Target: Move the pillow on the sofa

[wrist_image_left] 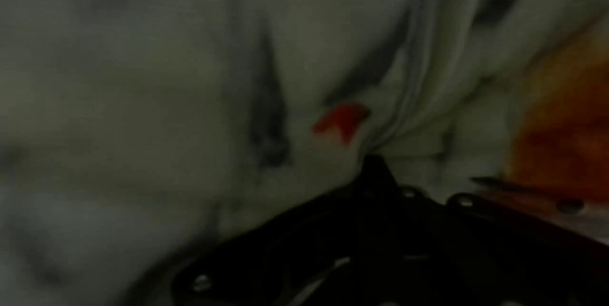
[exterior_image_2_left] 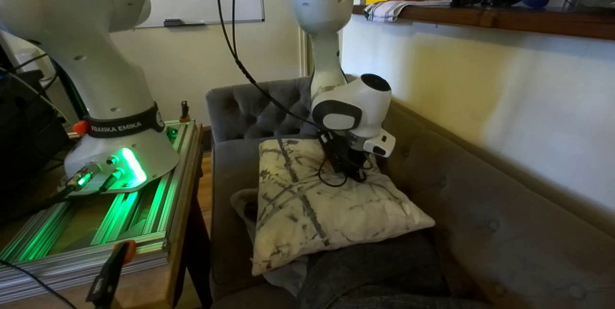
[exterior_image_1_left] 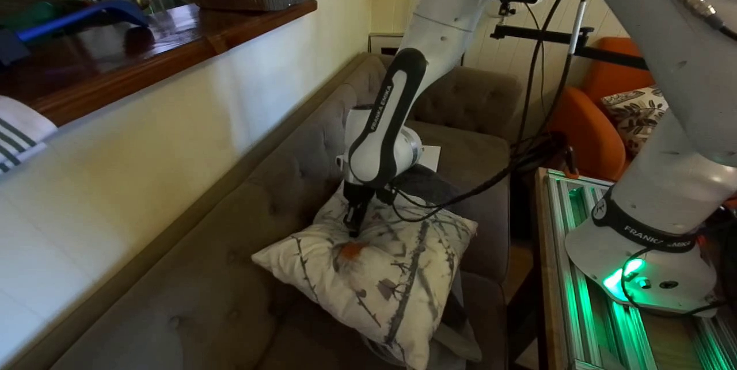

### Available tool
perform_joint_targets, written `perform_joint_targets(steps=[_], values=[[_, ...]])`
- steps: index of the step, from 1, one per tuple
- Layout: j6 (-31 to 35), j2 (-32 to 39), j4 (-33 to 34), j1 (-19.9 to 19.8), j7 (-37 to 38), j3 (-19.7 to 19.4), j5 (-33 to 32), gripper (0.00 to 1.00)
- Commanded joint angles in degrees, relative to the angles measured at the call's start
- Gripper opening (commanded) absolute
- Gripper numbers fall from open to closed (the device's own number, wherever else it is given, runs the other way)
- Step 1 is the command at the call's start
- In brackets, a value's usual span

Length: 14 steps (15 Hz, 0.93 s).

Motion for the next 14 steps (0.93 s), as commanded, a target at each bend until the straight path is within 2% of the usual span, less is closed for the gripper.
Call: perform_joint_targets(steps=[1,4,5,7,8,9,10,12,14], values=[[7.16,-11.86,-13.95,-2.25,2.42,-0.76,1.19,0.0],[12.88,-19.68,-23.08,-8.03,2.5,3.88,0.47,0.0],[14.68,-22.48,-25.79,-8.52,3.35,4.08,-0.03,0.0],[16.35,-28.17,-31.03,-12.0,4.74,6.73,-1.1,0.0],[15.81,-30.88,-33.29,-14.88,5.47,9.36,-1.7,0.0],[15.29,-33.12,-35.33,-18.82,5.89,13.28,-2.42,0.26],[14.6,-35.52,-37.25,-22.47,6.22,16.66,-2.85,0.27],[13.13,-39.73,-40.04,-28.9,4.89,24.35,0.03,0.39],[9.77,-40.33,-36.72,-30.82,4.57,27.32,0.45,0.53]])
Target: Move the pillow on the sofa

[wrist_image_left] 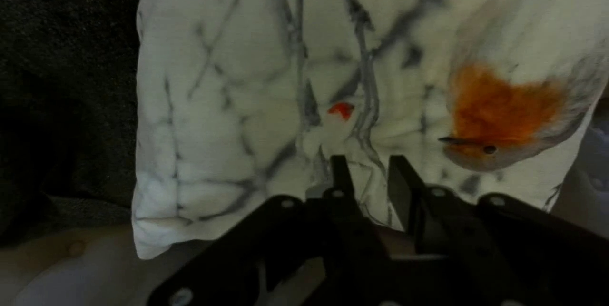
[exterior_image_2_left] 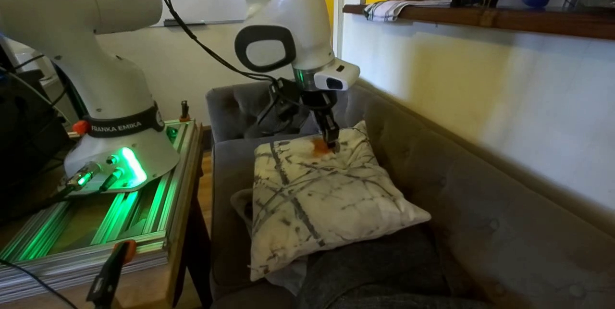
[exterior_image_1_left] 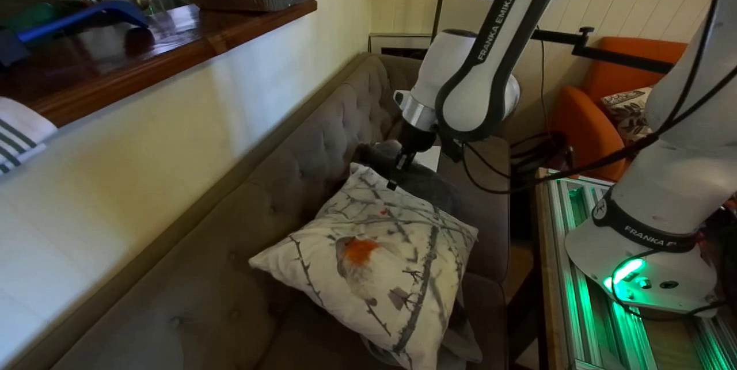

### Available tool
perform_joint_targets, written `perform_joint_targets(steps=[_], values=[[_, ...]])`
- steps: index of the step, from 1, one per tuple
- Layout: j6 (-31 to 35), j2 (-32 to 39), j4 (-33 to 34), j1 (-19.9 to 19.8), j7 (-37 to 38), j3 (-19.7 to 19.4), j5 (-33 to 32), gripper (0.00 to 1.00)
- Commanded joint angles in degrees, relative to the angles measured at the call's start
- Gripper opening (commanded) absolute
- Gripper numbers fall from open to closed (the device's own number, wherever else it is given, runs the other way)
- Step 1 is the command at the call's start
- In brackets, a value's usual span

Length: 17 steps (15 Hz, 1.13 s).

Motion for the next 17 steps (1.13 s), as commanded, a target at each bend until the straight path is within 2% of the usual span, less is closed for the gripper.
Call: perform_joint_targets(steps=[1,6,7,9,12,13,17], values=[[-6.26,-7.12,-0.37,-5.67,1.26,7.36,1.33,0.59],[-15.82,-14.07,1.15,-8.16,0.32,12.69,4.8,0.95],[-16.94,-16.13,-0.23,-8.58,-0.16,14.0,6.8,0.98],[-22.29,-18.64,1.2,-7.72,-0.99,14.35,9.35,1.0],[-26.72,-19.98,1.24,-6.36,-6.51,14.34,18.38,1.0],[-22.92,-17.26,1.19,-7.12,-3.05,14.18,13.1,1.0],[-23.32,-17.5,1.2,-7.0,-3.54,14.17,13.63,1.0]])
